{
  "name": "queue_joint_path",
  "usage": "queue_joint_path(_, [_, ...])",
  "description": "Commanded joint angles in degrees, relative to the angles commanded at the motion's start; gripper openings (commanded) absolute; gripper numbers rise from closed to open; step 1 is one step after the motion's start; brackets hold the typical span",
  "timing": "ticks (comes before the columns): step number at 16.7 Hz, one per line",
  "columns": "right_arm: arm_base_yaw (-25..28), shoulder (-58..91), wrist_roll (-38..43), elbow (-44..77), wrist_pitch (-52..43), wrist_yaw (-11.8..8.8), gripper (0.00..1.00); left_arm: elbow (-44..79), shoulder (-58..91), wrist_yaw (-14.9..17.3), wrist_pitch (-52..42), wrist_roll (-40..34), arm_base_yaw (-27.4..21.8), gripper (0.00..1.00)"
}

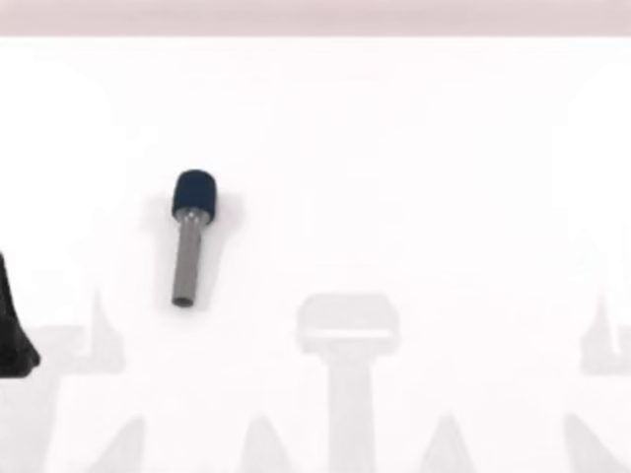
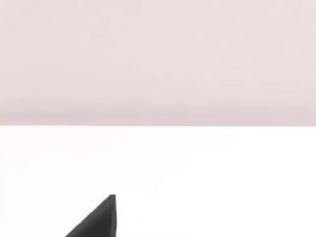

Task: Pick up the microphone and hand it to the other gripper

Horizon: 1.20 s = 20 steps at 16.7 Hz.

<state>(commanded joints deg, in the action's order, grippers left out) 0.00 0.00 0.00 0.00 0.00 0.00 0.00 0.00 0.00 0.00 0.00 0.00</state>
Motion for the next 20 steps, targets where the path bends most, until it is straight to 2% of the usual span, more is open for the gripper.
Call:
queue_joint_path(4, [0.0, 0.0, 0.0, 0.0, 0.0, 0.0, 1.0, 1.8, 1.8, 0.1, -1.2, -0.4, -0.7, 1.0])
queue_joint_path(8, [0.0, 0.0, 0.0, 0.0, 0.0, 0.0, 1.0, 11.4, 12.7, 0.1, -8.0, -2.8, -3.8, 1.0])
queue_joint_path(20, [0.0, 0.0, 0.0, 0.0, 0.0, 0.0, 1.0, 60.3, 79.1, -2.7, -43.0, -15.1, -16.8, 1.0])
